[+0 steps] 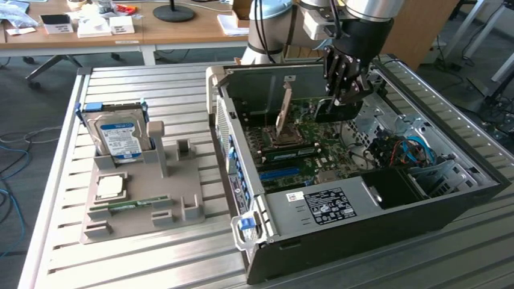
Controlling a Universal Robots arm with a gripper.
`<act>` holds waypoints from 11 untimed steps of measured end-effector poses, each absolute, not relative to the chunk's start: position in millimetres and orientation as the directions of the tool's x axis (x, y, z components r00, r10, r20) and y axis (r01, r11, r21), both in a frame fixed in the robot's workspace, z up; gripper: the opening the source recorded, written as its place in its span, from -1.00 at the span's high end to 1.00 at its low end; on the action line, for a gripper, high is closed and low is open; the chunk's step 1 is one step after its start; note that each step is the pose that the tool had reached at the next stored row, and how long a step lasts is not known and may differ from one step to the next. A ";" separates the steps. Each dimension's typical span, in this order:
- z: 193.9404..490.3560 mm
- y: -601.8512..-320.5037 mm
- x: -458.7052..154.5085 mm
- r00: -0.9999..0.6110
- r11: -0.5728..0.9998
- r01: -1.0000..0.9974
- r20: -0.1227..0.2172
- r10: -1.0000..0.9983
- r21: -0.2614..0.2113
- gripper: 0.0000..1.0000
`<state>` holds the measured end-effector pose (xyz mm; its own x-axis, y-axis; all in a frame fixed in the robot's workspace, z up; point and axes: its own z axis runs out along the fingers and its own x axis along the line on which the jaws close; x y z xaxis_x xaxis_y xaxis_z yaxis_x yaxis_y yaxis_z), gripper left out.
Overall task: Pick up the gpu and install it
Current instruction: 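Insert the gpu into the slot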
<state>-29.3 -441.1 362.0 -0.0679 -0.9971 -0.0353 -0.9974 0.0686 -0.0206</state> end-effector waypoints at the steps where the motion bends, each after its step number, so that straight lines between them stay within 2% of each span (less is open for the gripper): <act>1: 362.0 -441.1 -29.3 -0.068 0.069 -0.997 -0.035 -0.997 -0.021 0.47; 11: 356.0 -441.2 -29.3 -0.068 0.069 -0.997 -0.035 -0.997 -0.021 0.47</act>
